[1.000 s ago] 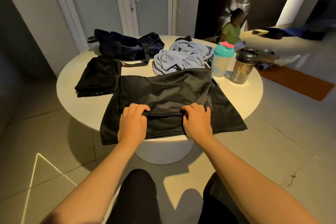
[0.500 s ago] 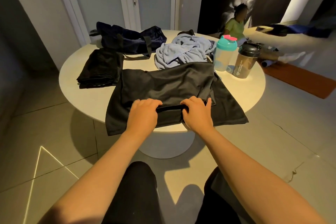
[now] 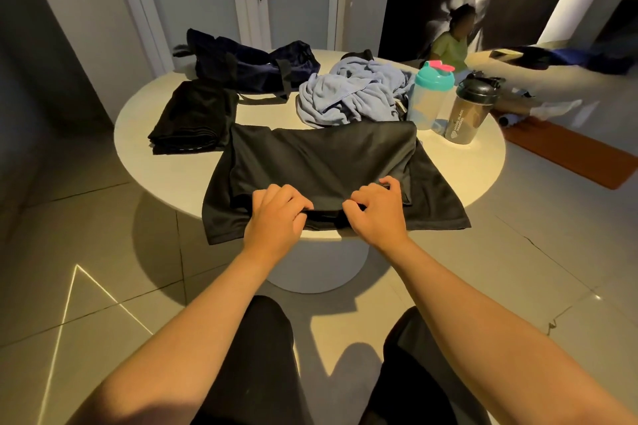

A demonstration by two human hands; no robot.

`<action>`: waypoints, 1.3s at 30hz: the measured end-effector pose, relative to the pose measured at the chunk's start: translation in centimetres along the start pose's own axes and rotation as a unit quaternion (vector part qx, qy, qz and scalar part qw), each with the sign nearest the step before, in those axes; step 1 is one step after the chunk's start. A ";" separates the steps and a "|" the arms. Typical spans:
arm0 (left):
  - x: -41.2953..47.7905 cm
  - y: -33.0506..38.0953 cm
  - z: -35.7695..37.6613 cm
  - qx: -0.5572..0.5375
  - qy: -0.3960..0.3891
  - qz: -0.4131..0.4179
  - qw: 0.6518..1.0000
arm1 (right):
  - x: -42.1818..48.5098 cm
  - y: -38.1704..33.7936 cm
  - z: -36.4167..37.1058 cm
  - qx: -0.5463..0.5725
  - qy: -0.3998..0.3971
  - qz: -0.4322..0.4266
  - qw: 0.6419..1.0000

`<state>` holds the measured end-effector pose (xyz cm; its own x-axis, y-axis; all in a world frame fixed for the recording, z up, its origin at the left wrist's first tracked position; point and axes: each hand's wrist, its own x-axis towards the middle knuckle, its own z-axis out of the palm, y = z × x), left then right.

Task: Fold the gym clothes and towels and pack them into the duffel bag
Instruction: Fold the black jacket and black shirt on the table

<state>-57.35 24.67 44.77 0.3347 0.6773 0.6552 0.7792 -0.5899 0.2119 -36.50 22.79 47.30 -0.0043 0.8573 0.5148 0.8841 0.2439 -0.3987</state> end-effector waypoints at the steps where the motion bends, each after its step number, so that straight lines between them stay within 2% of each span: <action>1: 0.0 0.0 -0.1 -0.005 -0.012 0.007 1.000 | 0.0 -0.1 0.1 -0.004 -0.005 0.005 1.000; 4: -0.2 0.2 -0.5 -0.001 -0.030 0.010 0.999 | 0.0 -0.2 0.0 -0.044 -0.017 0.029 0.998; 7: -0.5 1.2 -1.4 -0.009 -0.046 -0.012 0.999 | 0.5 -0.4 -0.8 -0.112 -0.025 0.104 0.988; 9: 0.0 2.2 -2.4 -0.027 -0.090 -0.024 0.995 | 1.4 -1.0 -1.4 -0.152 -0.017 0.142 0.978; 11: 0.9 2.6 -3.2 -0.059 -0.140 -0.023 0.988 | 2.4 -1.7 -1.7 -0.163 -0.007 0.117 0.980; 13: 1.9 2.7 -3.8 -0.115 -0.137 -0.045 0.983 | 2.7 -1.7 -1.3 -0.143 -0.060 0.061 0.986; 14: 2.3 2.4 -4.0 -0.125 -0.101 -0.067 0.985 | 2.5 -1.4 -0.9 -0.126 -0.110 0.048 0.985; 16: 3.1 1.2 -3.9 -0.078 -0.022 -0.132 0.988 | 1.7 -0.7 -0.3 -0.098 -0.199 0.077 0.972; 17: 3.6 0.2 -3.9 -0.041 -0.024 -0.174 0.984 | 1.4 -0.3 -0.3 -0.093 -0.229 0.106 0.963; 18: 4.2 -0.9 -3.9 -0.021 -0.063 -0.217 0.974 | 1.4 -0.1 -0.6 -0.090 -0.250 0.139 0.954; 20: 5.0 -2.6 -3.9 -0.022 -0.215 -0.272 0.938 | 1.8 0.0 -1.6 -0.085 -0.273 0.206 0.936; 22: 5.0 -3.1 -3.6 0.001 -0.348 -0.256 0.902 | 2.6 -0.3 -2.2 -0.095 -0.277 0.239 0.926; 23: 4.8 -2.9 -3.4 0.015 -0.382 -0.242 0.892 | 3.1 -0.5 -2.2 -0.103 -0.263 0.232 0.931; 25: 4.6 -2.5 -3.1 0.021 -0.411 -0.232 0.881 | 3.9 -1.0 -1.4 -0.106 -0.219 0.164 0.956; 27: 4.9 -2.8 -3.3 0.012 -0.417 -0.246 0.875 | 4.5 -1.6 -0.3 -0.079 -0.224 0.095 0.967; 28: 5.0 -3.2 -3.5 0.008 -0.414 -0.259 0.873 | 4.6 -1.8 0.4 -0.074 -0.248 0.090 0.962; 31: 5.5 -5.0 -3.5 0.008 -0.394 -0.283 0.874 | 4.7 -1.4 1.8 -0.102 -0.303 0.149 0.936; 34: 6.1 -6.9 -2.6 0.008 -0.371 -0.287 0.883 | 5.6 -1.3 2.6 -0.101 -0.299 0.174 0.933; 37: 7.3 -8.2 -2.1 0.015 -0.342 -0.292 0.893 | 6.7 -2.0 3.2 -0.109 -0.228 0.159 0.954; 39: 8.6 -8.7 -2.1 0.042 -0.293 -0.263 0.918 | 7.6 -2.2 3.7 -0.125 -0.155 0.117 0.973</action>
<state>-62.35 34.70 50.11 0.1101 0.9935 -0.0299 0.9443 -0.0951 0.3149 -40.24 30.39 49.30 0.1037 0.9810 0.1640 0.9638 -0.0584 -0.2600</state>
